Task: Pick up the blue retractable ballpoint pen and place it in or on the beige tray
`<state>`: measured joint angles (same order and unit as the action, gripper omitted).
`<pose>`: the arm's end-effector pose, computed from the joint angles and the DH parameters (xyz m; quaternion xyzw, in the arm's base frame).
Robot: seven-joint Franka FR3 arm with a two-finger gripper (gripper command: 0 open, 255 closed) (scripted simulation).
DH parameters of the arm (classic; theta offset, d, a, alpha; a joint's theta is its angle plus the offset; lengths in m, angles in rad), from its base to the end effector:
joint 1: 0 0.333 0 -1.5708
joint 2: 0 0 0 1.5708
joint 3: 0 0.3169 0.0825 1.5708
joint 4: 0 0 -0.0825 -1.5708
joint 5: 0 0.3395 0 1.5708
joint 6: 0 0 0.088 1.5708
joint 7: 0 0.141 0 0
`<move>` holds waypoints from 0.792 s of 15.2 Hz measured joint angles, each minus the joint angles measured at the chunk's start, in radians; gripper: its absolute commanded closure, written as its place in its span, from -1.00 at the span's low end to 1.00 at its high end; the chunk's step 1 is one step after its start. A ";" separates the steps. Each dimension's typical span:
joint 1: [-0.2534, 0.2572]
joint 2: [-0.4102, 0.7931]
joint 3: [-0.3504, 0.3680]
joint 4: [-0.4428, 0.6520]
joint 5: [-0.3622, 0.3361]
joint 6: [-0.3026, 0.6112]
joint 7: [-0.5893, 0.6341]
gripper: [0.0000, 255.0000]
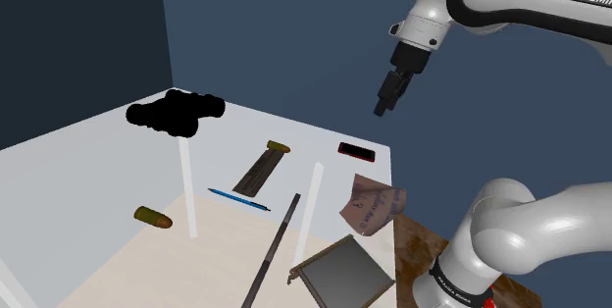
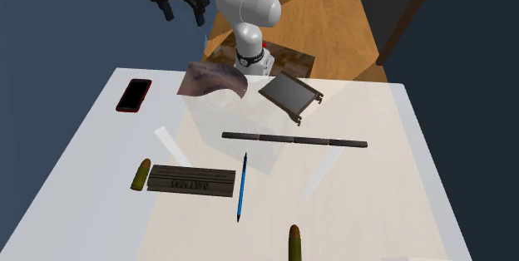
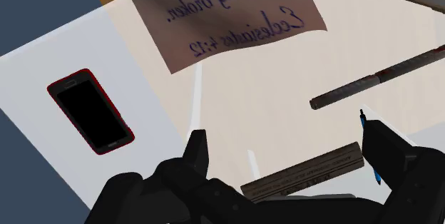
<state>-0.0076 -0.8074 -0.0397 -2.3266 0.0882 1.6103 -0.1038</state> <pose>0.2634 -0.0042 0.5799 -0.9967 -0.0339 -0.0492 0.0551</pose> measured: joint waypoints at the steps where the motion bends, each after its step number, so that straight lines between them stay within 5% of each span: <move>1: 0.000 0.000 0.000 0.000 0.000 0.000 0.000 -1.00; 12: 0.067 0.252 0.112 -0.012 0.042 0.269 0.026 -1.00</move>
<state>0.0594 -0.5557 0.0725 -2.3384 0.1305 1.8791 -0.0778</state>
